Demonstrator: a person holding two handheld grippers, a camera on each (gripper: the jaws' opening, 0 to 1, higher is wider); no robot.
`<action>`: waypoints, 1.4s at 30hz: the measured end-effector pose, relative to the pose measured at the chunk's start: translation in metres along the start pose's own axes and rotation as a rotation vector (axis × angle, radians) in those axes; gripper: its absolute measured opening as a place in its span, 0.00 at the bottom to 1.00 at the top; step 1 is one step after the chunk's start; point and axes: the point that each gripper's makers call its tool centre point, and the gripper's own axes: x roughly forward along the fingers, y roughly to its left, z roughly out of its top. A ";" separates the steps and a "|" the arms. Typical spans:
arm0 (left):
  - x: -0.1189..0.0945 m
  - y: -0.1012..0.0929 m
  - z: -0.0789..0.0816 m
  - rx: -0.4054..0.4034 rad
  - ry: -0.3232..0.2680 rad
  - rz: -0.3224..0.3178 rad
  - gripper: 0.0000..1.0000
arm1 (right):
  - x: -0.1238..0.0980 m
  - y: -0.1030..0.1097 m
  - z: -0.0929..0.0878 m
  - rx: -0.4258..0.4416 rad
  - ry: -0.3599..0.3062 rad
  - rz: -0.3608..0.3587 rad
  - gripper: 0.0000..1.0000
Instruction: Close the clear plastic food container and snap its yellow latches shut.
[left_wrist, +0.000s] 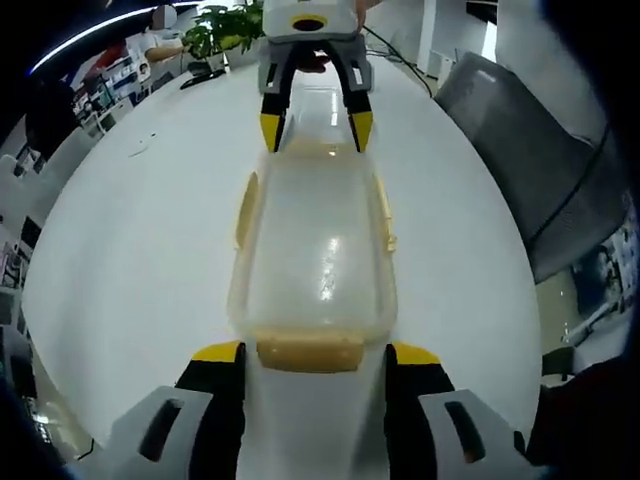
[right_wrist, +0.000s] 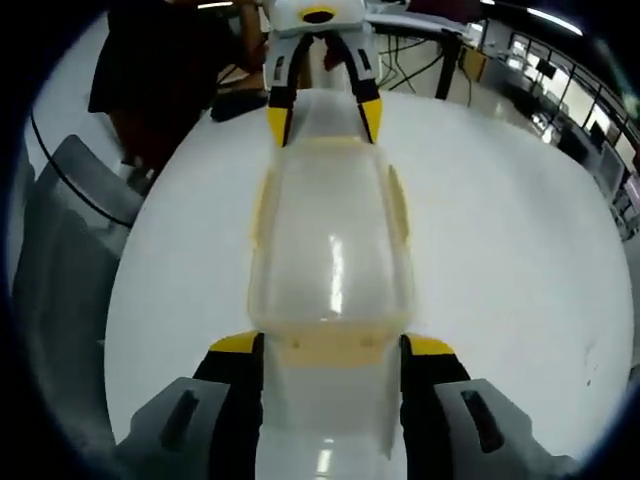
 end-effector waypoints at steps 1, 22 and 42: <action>0.000 0.000 0.000 -0.003 -0.002 -0.001 0.51 | 0.000 0.000 0.000 -0.001 -0.001 0.000 0.50; 0.002 0.000 0.002 -0.002 -0.014 -0.019 0.41 | -0.001 0.001 -0.001 -0.024 0.029 -0.016 0.38; -0.001 -0.002 0.003 0.009 0.042 -0.014 0.33 | -0.007 0.007 0.004 -0.011 0.051 -0.021 0.36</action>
